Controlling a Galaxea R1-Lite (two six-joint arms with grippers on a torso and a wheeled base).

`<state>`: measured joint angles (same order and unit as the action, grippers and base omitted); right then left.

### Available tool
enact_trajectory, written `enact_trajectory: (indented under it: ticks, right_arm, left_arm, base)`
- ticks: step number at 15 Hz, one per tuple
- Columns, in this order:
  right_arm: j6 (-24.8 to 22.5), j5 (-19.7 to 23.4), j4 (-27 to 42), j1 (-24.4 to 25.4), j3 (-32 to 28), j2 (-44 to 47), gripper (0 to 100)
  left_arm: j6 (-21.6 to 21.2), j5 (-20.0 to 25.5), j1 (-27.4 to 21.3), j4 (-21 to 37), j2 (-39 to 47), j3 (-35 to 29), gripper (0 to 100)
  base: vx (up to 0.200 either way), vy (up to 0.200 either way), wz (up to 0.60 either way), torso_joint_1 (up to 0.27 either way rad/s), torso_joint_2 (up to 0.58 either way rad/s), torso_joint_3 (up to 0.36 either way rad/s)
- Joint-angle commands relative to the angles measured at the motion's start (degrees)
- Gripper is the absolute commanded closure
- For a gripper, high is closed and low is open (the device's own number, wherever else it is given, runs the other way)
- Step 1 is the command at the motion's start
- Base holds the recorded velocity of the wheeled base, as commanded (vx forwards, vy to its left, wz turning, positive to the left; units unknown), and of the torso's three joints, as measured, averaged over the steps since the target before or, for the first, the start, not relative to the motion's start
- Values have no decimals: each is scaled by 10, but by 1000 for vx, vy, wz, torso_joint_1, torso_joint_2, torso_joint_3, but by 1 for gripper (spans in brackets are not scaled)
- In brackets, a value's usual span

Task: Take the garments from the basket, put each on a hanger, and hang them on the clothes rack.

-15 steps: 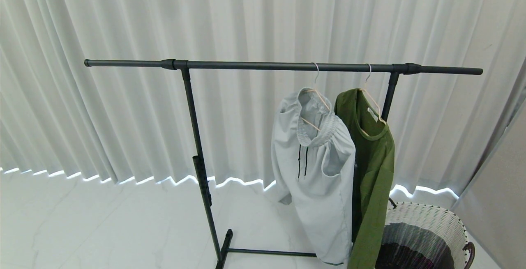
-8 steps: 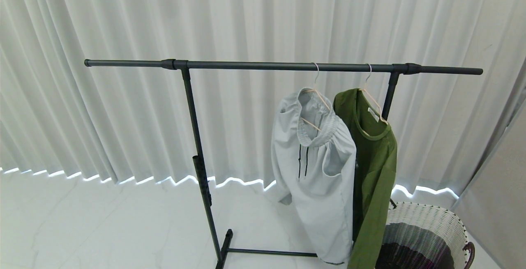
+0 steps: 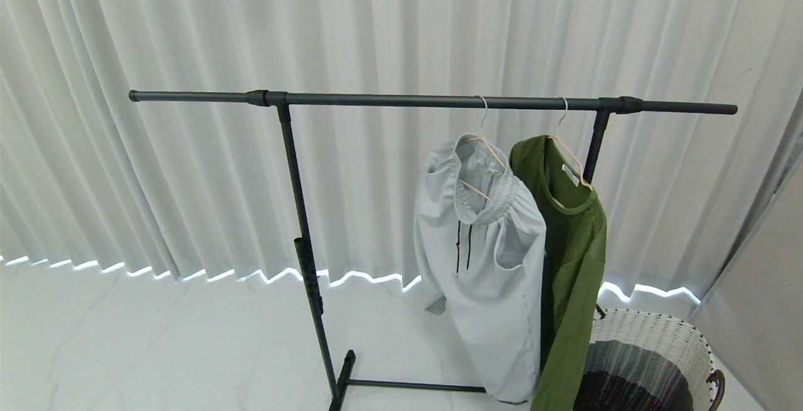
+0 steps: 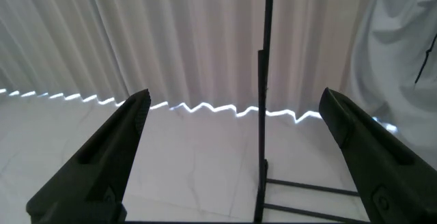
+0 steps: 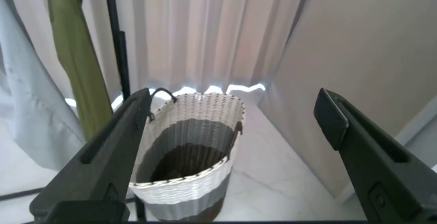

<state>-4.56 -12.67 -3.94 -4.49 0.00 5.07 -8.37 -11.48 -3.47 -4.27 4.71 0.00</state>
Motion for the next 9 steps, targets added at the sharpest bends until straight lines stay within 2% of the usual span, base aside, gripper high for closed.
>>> enact_trajectory:
  ticks: [1, 3, 6, 7, 8, 9]
  right_arm:
    - [7, 0, 1, 0, 0, 2, 0]
    - [44, 0, 0, 0, 0, 3, 0]
    - [14, 3, 1, 0, 0, 3, 0]
    - [-12, 36, 2, 1, 0, 3, 0]
    - [-17, 76, 2, 22, 0, -2, 0]
    - [-16, 84, 2, 64, 0, -9, 0]
  left_arm:
    - [8, -1, 0, 0, 0, 0, 0]
    - [66, 1, 0, 6, 0, 0, 0]
    - [92, -12, 0, 8, 0, 0, 0]
    - [103, -40, 0, 25, 0, -3, 0]
    - [107, -46, 0, 41, 0, -9, 0]
    - [109, -46, 0, 44, 3, -11, 0]
  base:
    - [0, 0, 0, 0, 0, 0]
    - [0, 0, 0, 0, 0, 0]
    - [0, 0, 0, 0, 0, 0]
    - [0, 0, 0, 0, 0, 0]
    - [0, 0, 0, 0, 0, 0]
    - [0, 0, 0, 0, 0, 0]
